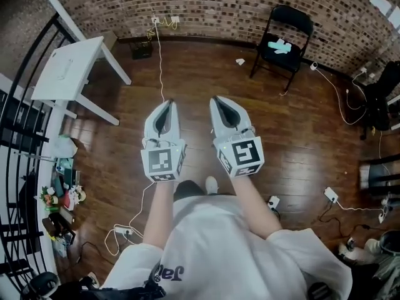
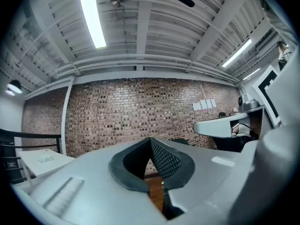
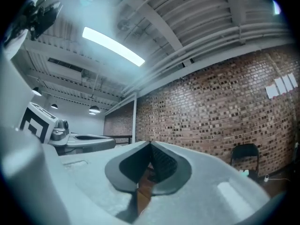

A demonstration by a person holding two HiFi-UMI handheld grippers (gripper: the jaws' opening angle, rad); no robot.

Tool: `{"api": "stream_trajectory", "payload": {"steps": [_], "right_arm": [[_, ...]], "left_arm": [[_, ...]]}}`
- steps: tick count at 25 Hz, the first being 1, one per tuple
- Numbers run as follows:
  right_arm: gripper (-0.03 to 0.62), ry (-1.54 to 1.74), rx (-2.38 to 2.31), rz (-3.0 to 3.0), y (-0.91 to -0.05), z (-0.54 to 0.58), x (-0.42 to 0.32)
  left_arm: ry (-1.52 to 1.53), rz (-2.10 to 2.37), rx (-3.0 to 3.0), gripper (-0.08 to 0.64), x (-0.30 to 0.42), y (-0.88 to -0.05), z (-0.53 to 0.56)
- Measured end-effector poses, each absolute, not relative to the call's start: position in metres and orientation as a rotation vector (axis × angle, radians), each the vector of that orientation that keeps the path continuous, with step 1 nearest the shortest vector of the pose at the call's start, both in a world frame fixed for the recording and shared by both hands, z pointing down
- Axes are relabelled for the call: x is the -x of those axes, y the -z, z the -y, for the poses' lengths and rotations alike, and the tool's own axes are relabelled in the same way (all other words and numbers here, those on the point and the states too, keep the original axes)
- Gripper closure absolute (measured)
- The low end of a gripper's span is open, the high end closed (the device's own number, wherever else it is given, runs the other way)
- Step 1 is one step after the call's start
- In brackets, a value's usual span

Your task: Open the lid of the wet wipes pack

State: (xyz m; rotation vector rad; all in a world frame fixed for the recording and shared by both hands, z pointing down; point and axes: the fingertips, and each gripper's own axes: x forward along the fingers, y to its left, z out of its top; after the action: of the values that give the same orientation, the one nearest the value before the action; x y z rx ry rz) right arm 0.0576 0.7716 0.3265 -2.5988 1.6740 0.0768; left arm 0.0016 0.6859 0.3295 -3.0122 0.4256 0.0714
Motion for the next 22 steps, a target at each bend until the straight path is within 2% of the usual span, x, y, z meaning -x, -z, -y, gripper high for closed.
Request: {"api": "stream_trajectory", "payload": {"steps": [5, 15, 22], "right_arm": [[0.601, 0.028, 2.583, -1.691, -0.348, -0.761, -0.089], [0.601, 0.111, 2.607, -1.718, -0.396, -0.706, -0.195], [0.601, 0.065, 2.559, -1.959, -0.359, -0.604, -0.340]], "left_arm": [[0.022, -0.436, 3.034, 0.545, -0.038, -0.348, -0.674], [0.043, -0.480, 3.087, 0.545, -0.154, -0.391, -0.606], [-0.033, -0.672, 3.092, 0.545, -0.295, -0.366, -0.515]]}}
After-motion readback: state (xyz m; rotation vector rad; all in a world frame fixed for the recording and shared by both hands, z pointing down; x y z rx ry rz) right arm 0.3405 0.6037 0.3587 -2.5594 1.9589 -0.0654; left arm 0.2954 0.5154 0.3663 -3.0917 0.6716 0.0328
